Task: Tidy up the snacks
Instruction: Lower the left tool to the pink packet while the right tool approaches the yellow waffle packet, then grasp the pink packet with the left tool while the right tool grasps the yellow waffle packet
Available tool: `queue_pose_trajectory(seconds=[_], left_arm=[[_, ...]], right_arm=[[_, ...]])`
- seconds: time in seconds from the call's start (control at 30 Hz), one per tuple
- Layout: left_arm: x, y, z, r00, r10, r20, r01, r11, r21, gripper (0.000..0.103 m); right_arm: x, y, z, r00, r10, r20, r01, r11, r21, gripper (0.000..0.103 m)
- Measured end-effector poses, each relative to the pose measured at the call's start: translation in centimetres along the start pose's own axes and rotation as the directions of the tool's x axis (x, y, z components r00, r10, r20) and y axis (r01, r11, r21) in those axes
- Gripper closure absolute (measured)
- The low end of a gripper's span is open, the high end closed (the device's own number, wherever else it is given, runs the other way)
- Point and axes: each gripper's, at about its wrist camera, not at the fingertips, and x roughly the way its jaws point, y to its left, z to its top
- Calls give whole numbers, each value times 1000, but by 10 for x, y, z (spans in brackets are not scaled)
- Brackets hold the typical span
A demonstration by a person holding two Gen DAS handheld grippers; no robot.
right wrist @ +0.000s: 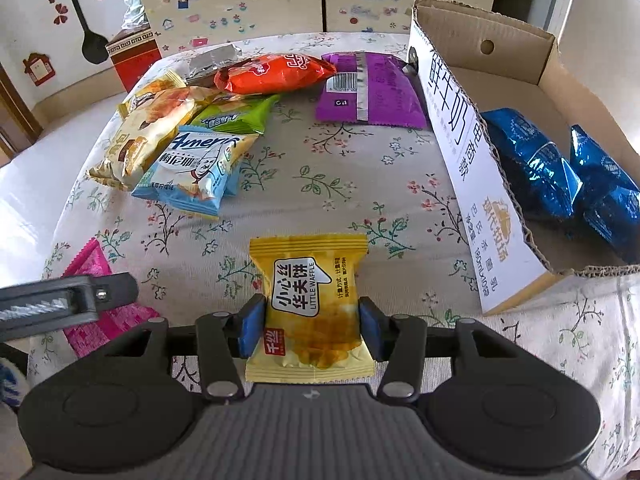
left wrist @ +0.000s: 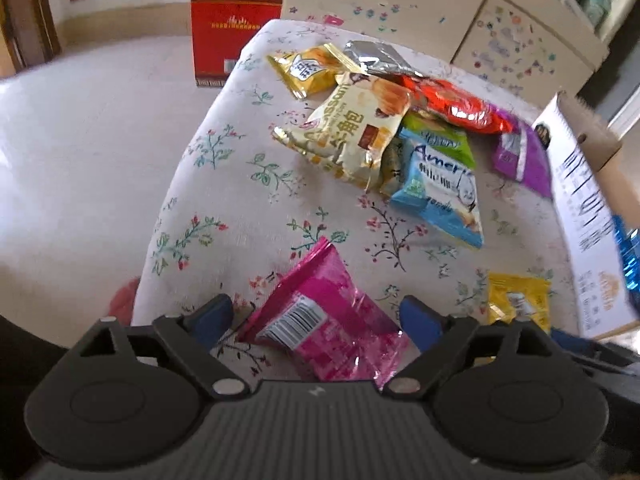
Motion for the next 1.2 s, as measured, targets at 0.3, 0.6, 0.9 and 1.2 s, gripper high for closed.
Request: queue_pose_trajectory(seconds=[0.3, 0.6, 0.9, 1.2], left_arm=[[1, -23, -5, 996, 50, 76, -67, 967, 247, 30], [-11, 6, 2, 999, 30, 31, -32, 996, 81, 17], [-24, 27, -6, 999, 8, -35, -13, 990, -139, 16], [-28, 28, -8, 999, 24, -43, -35, 962, -270, 12]], right_arm=[[-1, -7, 1, 1000, 27, -4, -27, 999, 20, 45], [-1, -12, 4, 999, 51, -8, -50, 997, 51, 46], [-2, -13, 7, 999, 42, 1, -42, 998, 50, 47], [0, -14, 6, 999, 51, -8, -51, 997, 54, 47]])
